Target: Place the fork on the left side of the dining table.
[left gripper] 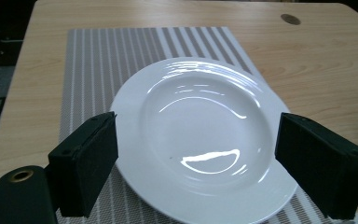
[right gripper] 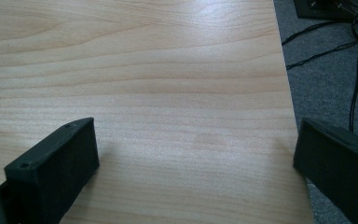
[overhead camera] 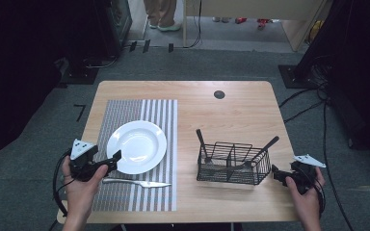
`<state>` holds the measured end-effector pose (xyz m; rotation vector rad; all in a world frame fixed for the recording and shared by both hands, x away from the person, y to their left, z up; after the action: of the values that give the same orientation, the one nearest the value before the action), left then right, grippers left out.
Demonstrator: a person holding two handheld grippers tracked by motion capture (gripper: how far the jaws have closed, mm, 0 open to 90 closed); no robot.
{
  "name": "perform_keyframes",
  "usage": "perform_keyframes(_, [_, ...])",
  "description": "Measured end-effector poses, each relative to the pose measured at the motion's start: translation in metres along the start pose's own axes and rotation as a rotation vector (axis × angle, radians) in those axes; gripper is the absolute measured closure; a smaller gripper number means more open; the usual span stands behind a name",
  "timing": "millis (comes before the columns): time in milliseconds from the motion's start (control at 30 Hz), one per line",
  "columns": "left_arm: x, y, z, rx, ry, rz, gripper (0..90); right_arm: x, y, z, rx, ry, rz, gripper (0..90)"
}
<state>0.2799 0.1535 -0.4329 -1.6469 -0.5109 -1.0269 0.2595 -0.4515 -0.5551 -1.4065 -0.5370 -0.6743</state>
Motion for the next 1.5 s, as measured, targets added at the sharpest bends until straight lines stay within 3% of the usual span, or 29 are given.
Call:
perform_keyframes(300, [0.011, 0.014, -0.022, -0.054, 0.01, 0.002, 13.7, 0.0, 0.0, 0.0, 0.0, 0.001, 0.0, 0.0])
perform_keyframes(800, [0.021, 0.04, -0.071, -0.166, 0.072, 0.033, 13.7, 0.0, 0.0, 0.0, 0.001, -0.001, 0.0, 0.0])
perform_keyframes(1233, [0.035, 0.054, -0.107, -0.258, 0.075, 0.016, 14.0, 0.0, 0.0, 0.0, 0.0, 0.001, -0.001, 0.0])
perform_keyframes(1500, [0.047, 0.059, -0.128, -0.305, 0.099, 0.001, 14.4, 0.0, 0.0, 0.0, 0.0, 0.001, 0.0, 0.0])
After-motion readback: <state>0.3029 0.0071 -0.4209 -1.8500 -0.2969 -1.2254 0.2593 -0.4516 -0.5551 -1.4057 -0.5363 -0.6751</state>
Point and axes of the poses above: each handheld gripper's, and its own axes: y roughly forward along the jaws, x roughly out of its top, z roughly to its left, the point moved 4 cm from there along y, roughly forward along the jaws, and after that the axes turned 6 degrees about y, right-handed, at the moved point
